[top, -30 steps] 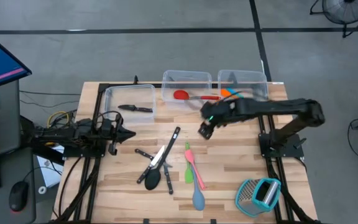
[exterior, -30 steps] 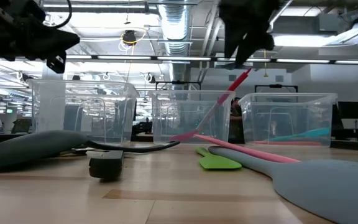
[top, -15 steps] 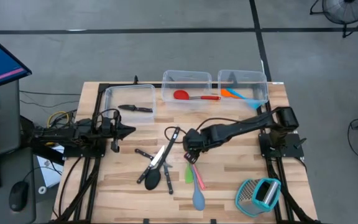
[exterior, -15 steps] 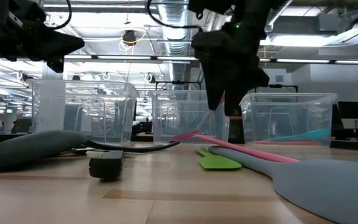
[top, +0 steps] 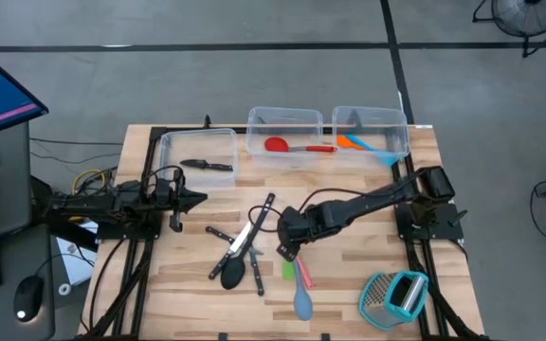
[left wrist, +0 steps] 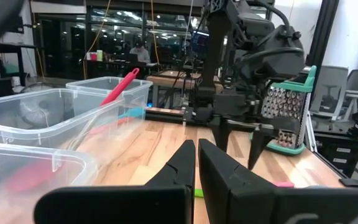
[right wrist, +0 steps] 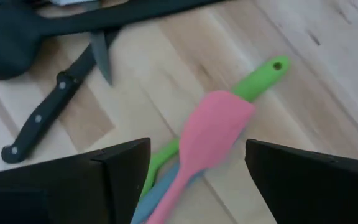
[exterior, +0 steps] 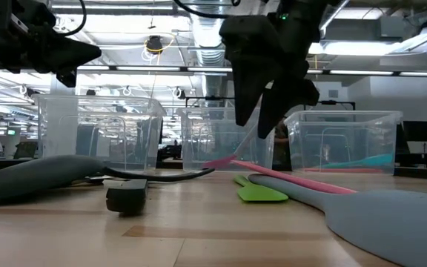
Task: Pick & Place Kitchen Items
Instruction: Put the pink spatula into the top right transparent bin
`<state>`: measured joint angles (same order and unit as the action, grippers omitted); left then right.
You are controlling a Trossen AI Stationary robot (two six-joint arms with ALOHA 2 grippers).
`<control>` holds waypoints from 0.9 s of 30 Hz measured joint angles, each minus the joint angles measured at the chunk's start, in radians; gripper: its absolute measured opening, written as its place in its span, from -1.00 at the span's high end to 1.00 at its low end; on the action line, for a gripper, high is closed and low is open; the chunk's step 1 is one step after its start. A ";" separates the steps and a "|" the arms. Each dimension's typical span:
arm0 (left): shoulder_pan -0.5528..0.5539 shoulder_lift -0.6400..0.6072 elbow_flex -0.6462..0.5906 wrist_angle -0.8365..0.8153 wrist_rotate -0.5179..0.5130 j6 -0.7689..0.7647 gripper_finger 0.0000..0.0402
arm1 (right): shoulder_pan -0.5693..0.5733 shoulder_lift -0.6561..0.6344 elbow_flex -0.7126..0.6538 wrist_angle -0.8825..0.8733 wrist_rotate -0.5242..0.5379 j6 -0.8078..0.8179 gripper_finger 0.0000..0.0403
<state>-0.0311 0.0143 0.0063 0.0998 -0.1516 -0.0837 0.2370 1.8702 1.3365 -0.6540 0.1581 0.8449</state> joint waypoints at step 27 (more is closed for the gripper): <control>0.000 0.092 0.000 0.036 -0.001 0.000 0.99 | -0.022 0.158 0.006 0.022 -0.031 0.034 -0.24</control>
<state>-0.0315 0.1064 0.0063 0.1360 -0.1528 -0.0837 0.2146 2.0277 1.3422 -0.6321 0.1270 0.8792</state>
